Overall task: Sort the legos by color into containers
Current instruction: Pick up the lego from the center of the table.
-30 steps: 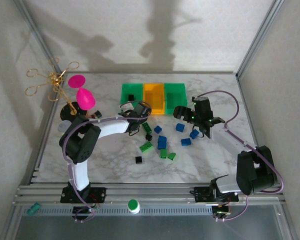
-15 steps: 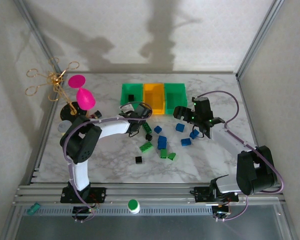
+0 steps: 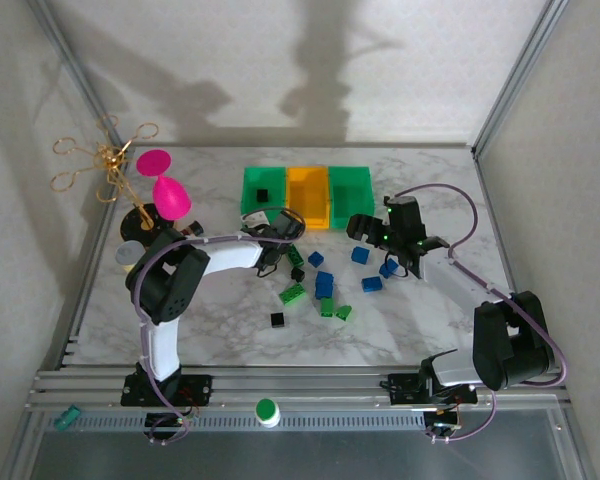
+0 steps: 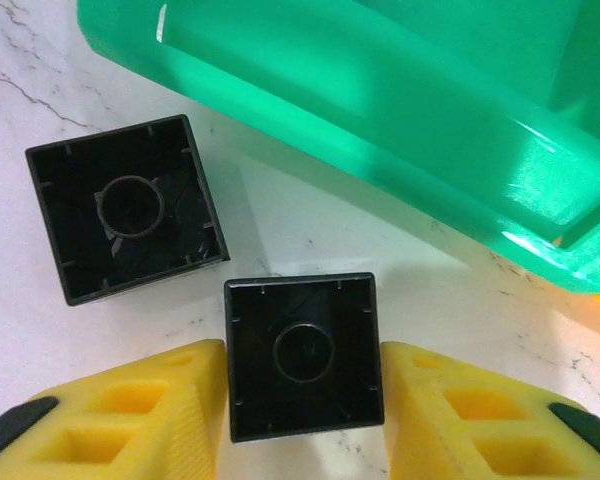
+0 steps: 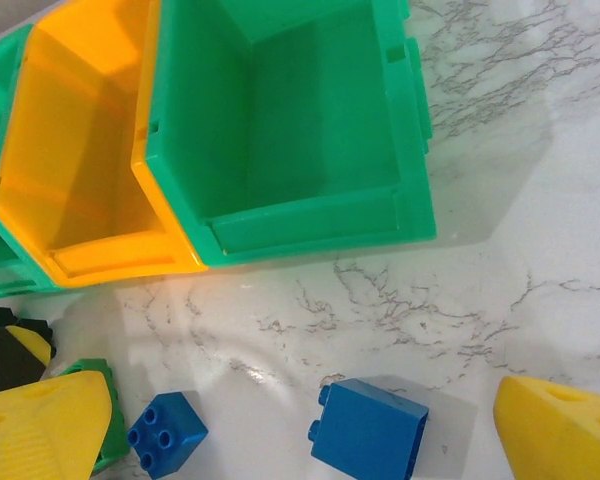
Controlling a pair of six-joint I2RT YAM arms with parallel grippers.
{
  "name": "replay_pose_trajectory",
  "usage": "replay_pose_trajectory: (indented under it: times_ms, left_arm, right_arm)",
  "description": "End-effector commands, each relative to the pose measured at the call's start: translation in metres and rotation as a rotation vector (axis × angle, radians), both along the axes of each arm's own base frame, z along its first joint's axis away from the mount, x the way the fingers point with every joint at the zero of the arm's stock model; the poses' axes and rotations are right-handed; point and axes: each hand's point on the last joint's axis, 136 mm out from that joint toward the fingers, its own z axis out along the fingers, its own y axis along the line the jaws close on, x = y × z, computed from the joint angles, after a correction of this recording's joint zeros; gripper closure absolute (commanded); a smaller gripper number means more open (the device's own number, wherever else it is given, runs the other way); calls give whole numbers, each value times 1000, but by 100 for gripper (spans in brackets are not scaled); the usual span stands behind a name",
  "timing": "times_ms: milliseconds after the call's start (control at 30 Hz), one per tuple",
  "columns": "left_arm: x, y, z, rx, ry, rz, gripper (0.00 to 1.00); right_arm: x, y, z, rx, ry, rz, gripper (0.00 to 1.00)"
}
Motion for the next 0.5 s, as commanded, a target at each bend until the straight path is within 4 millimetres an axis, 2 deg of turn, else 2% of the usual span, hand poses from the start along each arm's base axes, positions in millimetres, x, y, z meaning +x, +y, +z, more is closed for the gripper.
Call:
replay_pose_trajectory:
  times_ms: [0, 300, 467]
  left_arm:
    - [-1, 0, 4, 39, 1, -4, 59]
    - [-9, 2, 19, 59, -17, -25, 62]
    - [-15, 7, 23, 80, -16, -40, 64]
  right_arm:
    - [-3, 4, 7, 23, -18, 5, 1]
    - [-6, 5, 14, 12, -32, 22, 1]
    - [-9, 4, 11, -1, -25, 28, 1]
